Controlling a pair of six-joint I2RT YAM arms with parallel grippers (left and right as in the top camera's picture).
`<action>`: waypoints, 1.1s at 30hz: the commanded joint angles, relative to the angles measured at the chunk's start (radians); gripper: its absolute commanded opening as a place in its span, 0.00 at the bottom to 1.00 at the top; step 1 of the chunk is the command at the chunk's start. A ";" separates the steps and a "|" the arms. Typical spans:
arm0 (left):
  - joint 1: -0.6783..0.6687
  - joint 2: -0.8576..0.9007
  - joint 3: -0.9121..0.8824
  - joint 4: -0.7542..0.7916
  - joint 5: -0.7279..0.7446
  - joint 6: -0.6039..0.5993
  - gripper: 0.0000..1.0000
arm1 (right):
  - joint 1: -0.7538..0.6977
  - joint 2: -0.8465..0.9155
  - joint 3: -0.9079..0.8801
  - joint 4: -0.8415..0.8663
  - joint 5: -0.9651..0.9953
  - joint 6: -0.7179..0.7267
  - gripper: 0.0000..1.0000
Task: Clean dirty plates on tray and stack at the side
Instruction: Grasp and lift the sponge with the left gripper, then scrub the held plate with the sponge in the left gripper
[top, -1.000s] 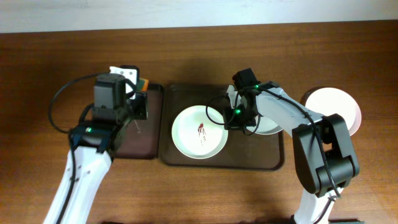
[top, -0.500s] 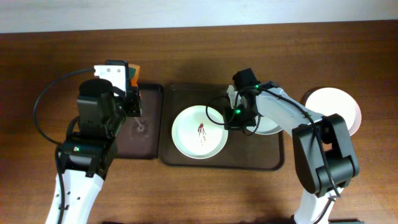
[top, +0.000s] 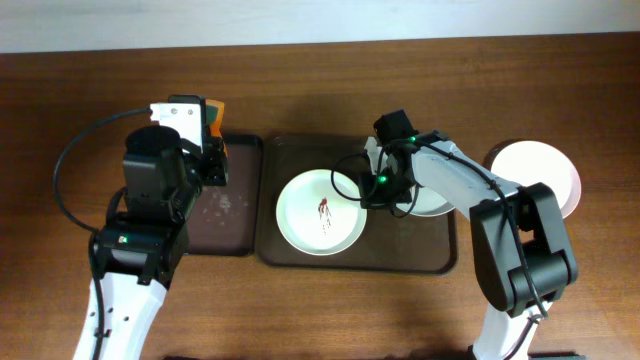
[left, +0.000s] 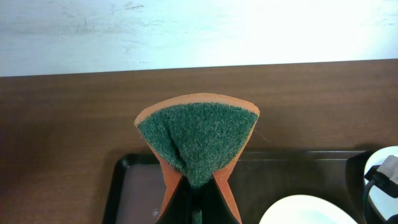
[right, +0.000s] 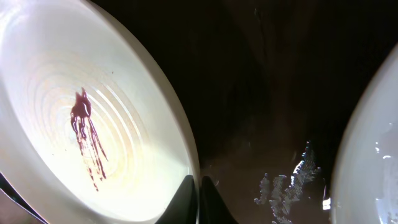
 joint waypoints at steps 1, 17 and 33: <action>0.006 -0.016 0.015 0.008 -0.011 0.005 0.00 | 0.007 0.004 -0.007 0.000 0.029 0.012 0.04; 0.006 0.377 0.015 -0.098 -0.011 0.005 0.00 | 0.007 0.004 -0.007 0.000 0.029 0.011 0.04; -0.002 0.508 0.015 -0.125 0.379 -0.002 0.00 | 0.007 0.004 -0.007 0.000 0.029 0.011 0.04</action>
